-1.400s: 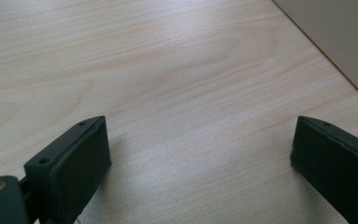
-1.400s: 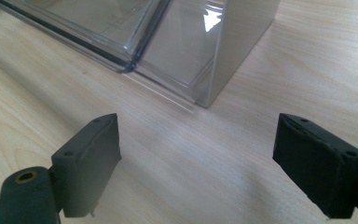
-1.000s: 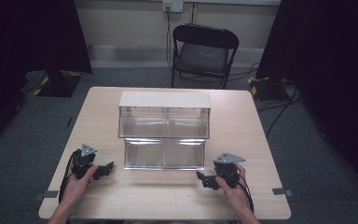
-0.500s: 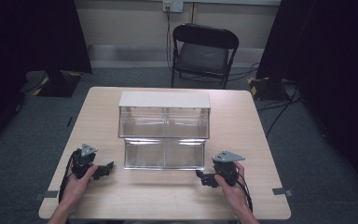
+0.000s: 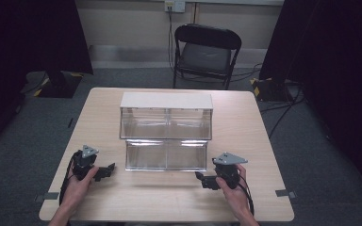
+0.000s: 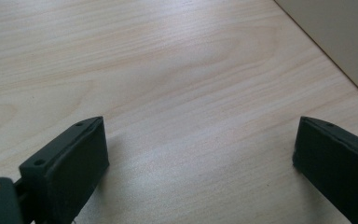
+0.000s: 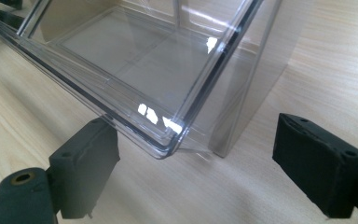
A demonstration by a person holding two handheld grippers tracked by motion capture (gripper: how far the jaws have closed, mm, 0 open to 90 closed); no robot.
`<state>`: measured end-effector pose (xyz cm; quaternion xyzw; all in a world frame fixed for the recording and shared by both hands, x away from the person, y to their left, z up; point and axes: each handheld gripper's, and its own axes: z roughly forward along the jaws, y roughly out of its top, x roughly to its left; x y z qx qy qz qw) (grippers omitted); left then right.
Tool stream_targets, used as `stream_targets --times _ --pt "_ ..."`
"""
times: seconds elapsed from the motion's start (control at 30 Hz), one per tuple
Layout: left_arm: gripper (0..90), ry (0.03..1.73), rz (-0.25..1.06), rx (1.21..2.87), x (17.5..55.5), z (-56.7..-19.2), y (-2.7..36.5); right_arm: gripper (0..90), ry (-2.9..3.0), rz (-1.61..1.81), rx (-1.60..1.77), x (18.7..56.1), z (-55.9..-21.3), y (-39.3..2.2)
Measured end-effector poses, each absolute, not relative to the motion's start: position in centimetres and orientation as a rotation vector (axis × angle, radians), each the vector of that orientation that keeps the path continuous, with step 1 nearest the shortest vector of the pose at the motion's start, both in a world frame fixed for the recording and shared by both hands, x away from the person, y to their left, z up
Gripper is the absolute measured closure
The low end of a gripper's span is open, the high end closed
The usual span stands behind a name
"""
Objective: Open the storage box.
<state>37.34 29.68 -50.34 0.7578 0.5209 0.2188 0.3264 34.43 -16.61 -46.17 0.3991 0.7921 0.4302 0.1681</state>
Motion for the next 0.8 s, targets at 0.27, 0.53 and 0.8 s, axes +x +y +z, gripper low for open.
stream_targets --times 0.27,0.53,0.8 --pt "2.6 1.365 0.573 1.986 37.34 -50.33 29.69 13.8 2.236 1.203 1.122 34.19 -46.08 -16.35" --pt "2.7 1.365 0.573 1.985 37.33 -50.34 29.68 13.9 2.241 1.207 1.098 34.02 -45.90 -16.20" --pt "2.7 1.365 0.573 1.986 37.33 -50.33 29.68 14.0 2.237 1.197 1.094 33.94 -45.84 -16.18"
